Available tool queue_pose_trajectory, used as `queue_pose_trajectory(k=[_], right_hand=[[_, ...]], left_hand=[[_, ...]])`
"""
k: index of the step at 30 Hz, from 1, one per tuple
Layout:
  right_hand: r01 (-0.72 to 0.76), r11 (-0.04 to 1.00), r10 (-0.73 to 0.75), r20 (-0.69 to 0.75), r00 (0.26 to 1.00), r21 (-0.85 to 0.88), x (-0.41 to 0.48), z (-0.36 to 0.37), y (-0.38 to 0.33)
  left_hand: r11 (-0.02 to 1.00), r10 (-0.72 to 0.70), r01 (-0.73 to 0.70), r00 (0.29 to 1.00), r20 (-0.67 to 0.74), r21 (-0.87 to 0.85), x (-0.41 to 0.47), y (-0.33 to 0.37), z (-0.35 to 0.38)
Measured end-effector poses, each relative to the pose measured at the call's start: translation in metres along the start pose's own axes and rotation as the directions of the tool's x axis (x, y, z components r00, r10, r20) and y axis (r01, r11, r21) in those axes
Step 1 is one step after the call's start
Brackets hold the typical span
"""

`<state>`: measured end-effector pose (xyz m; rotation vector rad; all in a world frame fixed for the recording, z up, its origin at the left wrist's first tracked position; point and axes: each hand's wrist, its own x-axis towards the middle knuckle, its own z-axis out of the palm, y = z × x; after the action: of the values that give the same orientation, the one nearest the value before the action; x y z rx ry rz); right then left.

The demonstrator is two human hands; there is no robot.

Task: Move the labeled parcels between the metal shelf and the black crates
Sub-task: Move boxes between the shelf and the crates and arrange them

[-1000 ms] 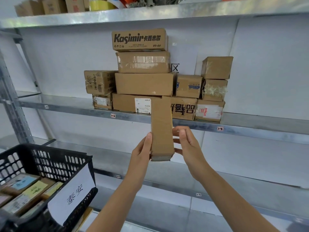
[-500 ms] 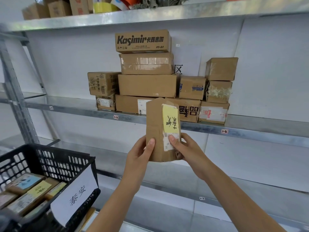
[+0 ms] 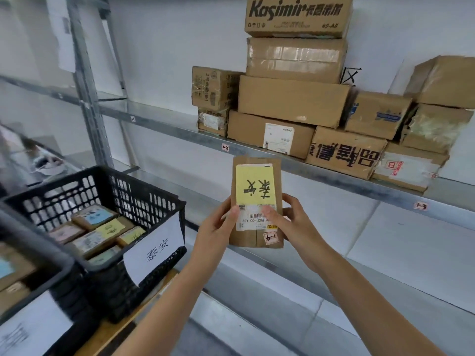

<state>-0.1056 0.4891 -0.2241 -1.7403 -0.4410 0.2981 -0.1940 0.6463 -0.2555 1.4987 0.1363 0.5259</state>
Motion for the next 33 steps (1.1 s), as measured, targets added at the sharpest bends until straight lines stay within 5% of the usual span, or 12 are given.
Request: queue_pose_trajectory(k=[19,26,33], right_hand=[[-0.038,0.999,0.025,0.494,0.869,0.017,0.174,0.235,-0.018],[0.004,0.989,0.088,0.612,0.786,-0.148,0.231,0.297,-0.004],[0.085,0.900,0.291,0.737,0.610,-0.427,0.277,0.337,0.029]], left_hand=[[0.989,-0.079,0.124,0.897,-0.436,0.077,0.072,-0.033,-0.222],[0.960,-0.036,0.216,0.728,-0.685,0.179,0.099,-0.038,-0.318],[0.940,-0.088,0.300,0.675,-0.732,0.164,0.118,-0.071,-0.345]])
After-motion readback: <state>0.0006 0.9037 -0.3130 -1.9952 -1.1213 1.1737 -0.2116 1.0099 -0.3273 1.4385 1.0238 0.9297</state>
